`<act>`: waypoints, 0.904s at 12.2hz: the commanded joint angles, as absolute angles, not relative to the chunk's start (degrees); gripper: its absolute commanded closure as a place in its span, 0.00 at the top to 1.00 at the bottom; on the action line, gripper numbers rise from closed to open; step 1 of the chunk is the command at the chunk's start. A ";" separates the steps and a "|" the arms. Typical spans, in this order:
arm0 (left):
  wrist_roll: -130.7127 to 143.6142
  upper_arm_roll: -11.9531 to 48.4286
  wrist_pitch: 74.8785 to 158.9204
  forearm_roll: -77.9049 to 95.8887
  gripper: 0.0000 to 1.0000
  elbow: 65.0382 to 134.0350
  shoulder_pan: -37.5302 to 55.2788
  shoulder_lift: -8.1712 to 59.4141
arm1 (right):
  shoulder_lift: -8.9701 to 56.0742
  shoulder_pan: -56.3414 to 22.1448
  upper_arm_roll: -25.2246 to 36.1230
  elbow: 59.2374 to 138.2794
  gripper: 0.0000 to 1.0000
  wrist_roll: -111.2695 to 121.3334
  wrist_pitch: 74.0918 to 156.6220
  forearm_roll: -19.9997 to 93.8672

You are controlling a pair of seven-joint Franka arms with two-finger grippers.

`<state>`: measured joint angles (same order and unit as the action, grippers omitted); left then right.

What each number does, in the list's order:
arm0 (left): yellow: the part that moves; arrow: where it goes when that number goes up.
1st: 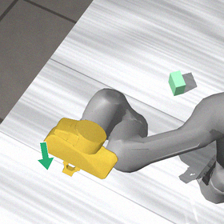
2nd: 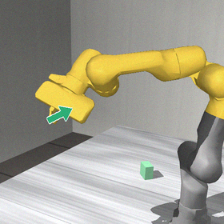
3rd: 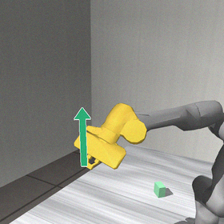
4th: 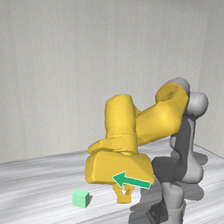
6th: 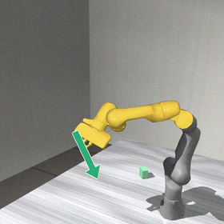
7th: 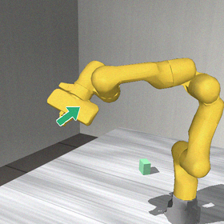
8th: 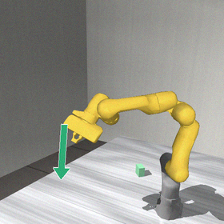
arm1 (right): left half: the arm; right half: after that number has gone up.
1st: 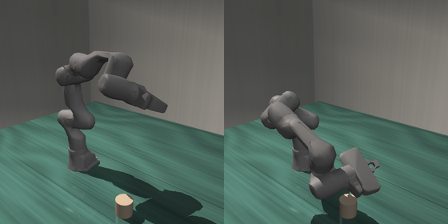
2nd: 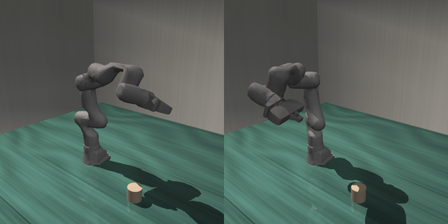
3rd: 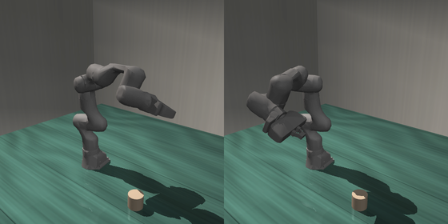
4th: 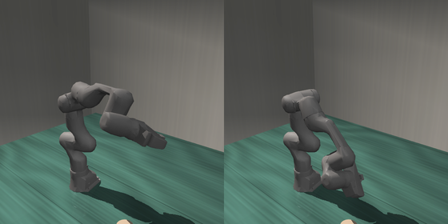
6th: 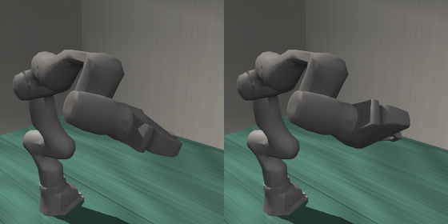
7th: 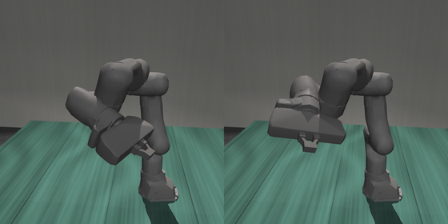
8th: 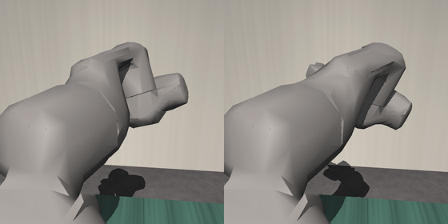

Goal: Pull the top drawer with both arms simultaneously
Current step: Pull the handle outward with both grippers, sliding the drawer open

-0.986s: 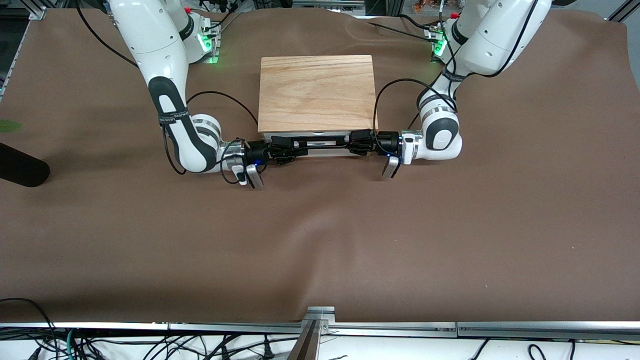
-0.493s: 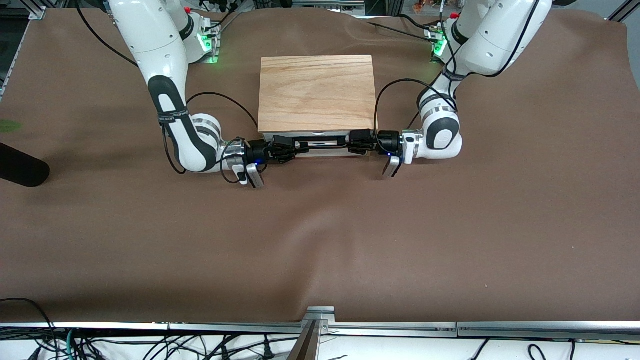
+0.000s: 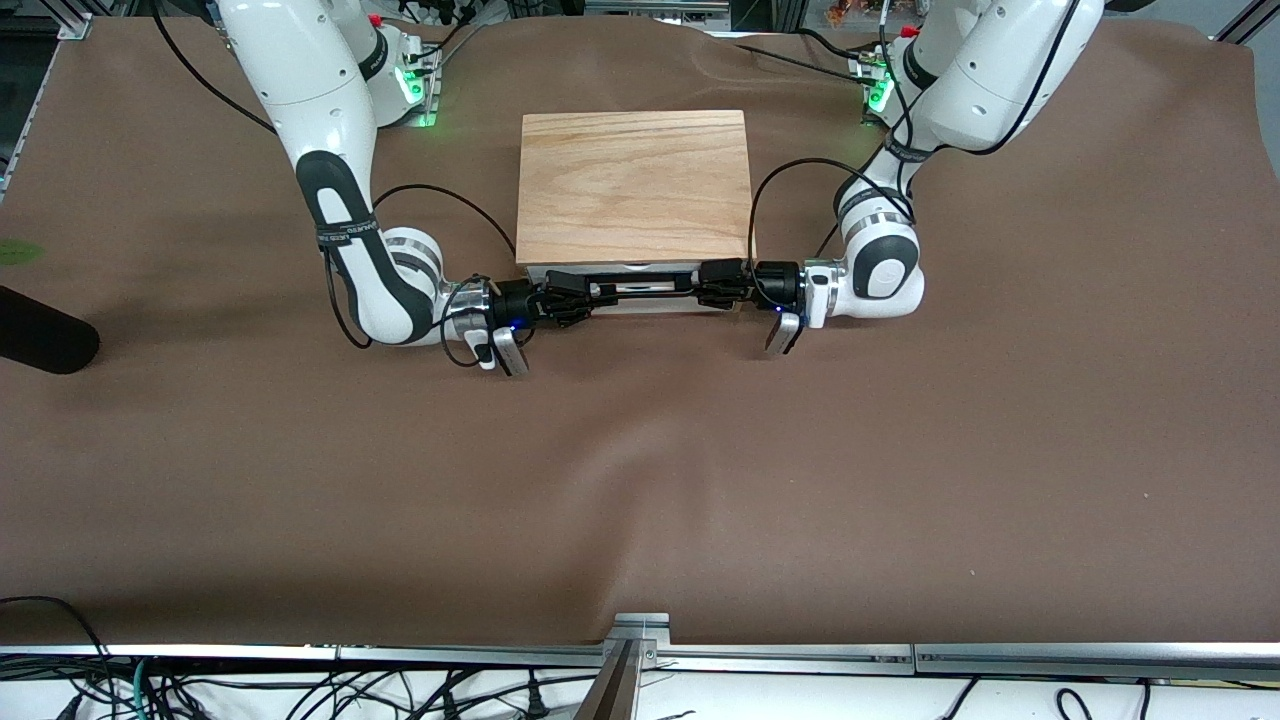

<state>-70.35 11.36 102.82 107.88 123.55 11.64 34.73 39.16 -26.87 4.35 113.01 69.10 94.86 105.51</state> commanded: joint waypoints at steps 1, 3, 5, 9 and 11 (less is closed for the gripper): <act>-70.93 11.87 101.95 106.79 0.06 127.35 12.22 34.54 | 39.11 -26.19 4.57 110.22 0.12 67.51 95.36 106.79; -71.10 11.87 101.95 106.87 0.00 127.18 12.30 34.63 | 39.37 -25.75 4.75 108.47 0.12 65.48 95.89 106.70; -71.19 11.95 101.95 106.96 0.00 127.18 12.30 34.80 | 41.04 -24.97 4.83 105.13 0.12 63.64 96.06 106.70; -70.93 11.69 101.95 106.61 0.00 127.26 12.04 34.89 | 42.54 -24.70 4.92 101.69 0.12 61.44 97.38 106.70; -71.10 11.52 101.95 106.61 0.00 127.27 12.04 34.98 | 43.41 -24.09 4.92 100.47 0.12 60.91 97.47 106.52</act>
<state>-69.97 11.39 102.23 108.37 123.52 11.35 34.85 40.33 -26.60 4.51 109.72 65.50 94.82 102.31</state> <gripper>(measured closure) 0.899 0.824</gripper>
